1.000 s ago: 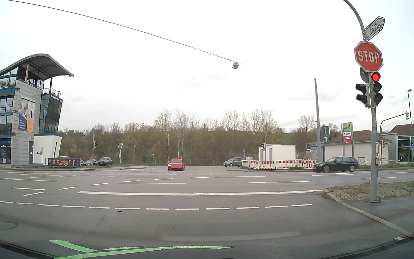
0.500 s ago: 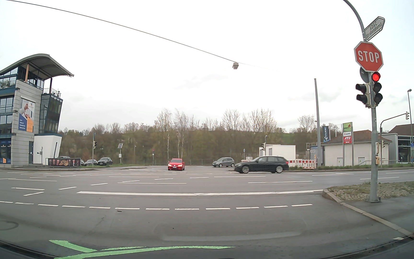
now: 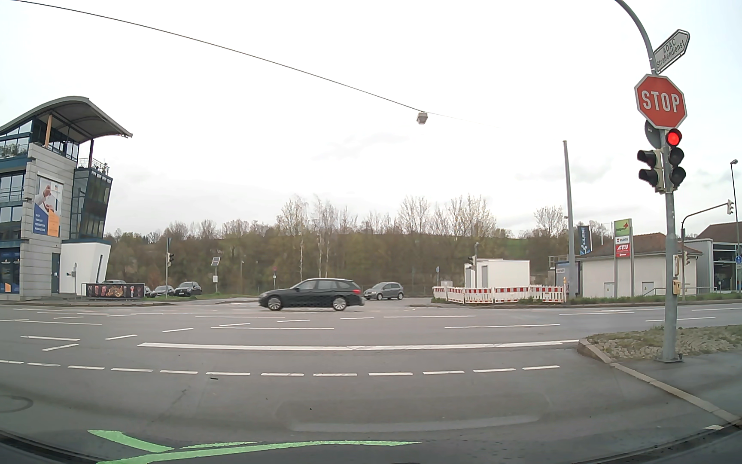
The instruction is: Follow the waypoints while adhering to traffic rules and regulations
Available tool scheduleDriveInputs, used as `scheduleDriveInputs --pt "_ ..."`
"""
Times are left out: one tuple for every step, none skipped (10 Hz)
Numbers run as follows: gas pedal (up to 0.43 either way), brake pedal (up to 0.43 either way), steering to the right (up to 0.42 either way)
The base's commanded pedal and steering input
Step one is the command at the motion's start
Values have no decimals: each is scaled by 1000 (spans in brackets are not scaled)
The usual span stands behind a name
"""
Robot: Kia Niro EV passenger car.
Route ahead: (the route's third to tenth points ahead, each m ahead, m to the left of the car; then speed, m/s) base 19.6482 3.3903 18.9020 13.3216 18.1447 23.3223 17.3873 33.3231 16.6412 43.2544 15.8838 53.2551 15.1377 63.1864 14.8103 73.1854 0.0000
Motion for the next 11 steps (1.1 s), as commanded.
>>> scheduleDriveInputs --pt "0 409 -73" --pt "0 402 -73" --pt "0 409 -73" --pt "0 409 -73" --pt "0 409 -73" --pt "0 409 -73" --pt "0 409 -73" --pt "0 409 -73" --pt "0 409 -73" --pt "0 409 -73" --pt "0 409 -73"
